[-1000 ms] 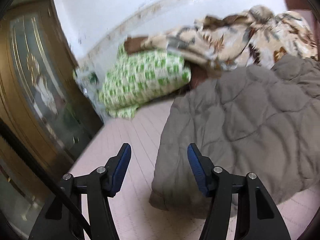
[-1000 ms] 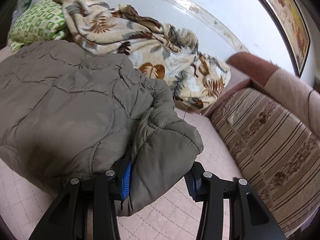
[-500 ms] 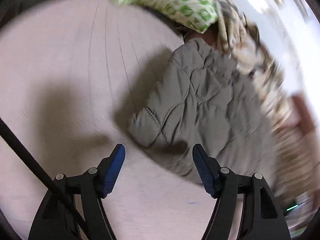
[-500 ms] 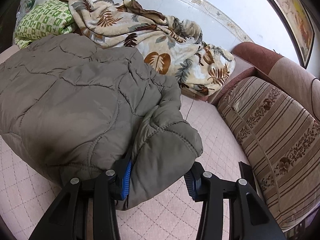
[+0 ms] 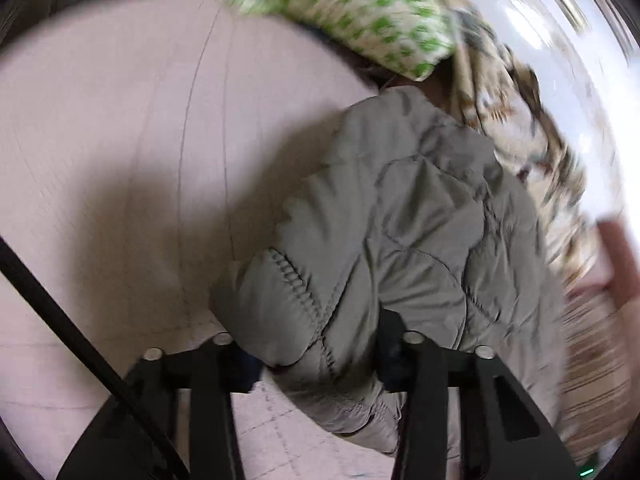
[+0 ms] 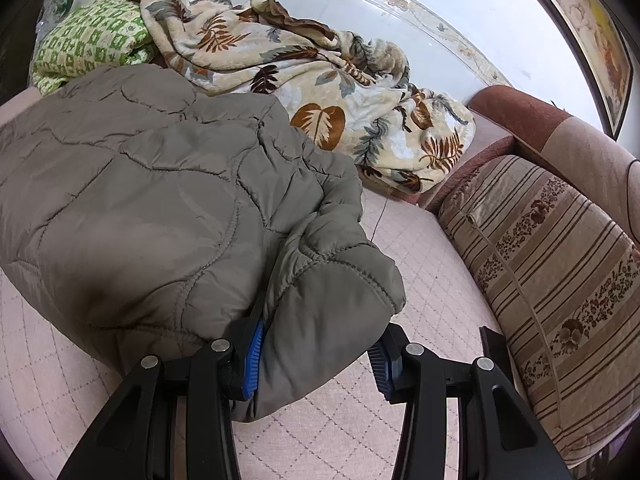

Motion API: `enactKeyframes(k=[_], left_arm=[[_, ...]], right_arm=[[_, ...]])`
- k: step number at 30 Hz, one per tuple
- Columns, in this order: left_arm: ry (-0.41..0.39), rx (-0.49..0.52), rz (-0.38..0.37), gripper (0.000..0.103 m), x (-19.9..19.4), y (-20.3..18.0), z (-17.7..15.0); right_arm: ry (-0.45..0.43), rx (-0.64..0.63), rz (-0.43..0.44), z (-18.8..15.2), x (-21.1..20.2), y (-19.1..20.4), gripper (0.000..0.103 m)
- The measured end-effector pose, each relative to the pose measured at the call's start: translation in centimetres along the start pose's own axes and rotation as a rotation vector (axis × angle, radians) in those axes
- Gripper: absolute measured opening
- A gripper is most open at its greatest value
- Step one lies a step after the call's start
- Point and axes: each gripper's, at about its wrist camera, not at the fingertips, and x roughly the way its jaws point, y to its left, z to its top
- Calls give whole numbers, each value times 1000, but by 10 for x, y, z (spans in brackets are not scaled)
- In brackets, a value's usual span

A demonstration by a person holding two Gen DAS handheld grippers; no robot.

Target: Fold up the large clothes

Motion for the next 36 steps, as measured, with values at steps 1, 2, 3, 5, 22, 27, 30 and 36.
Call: enactKeyframes(k=[1,2,3,5,22,27,30,36], left_arm=[[-25,49,45,37,-7,-9,-6],[-37,81,80,37,-14,-14,-13],[-40,95,98,37,-19,-15,-19],[-57,148,138,37,-35,-19,-37],[-100,179,118,79,-109,22,-110],[-256,211,99,80,-150,22,-126],[-303,298,105,80,-153,5,-131],[-213,341,148,80,-111,-7,-123]], right_arm=[[0,-6,-4,-1,0,1,47],[2,-13,-11,-3,-1,0,47],[4,-16,-16,-4,-2,-1,47],[2,-11,-20,-9,-9,-7,47],[198,474,363,-88,-15,-88,76],[101,709,434,-112,-43,-125,78],[-33,705,441,-105,-66,-123,78],[21,701,603,-93,-34,-94,53]])
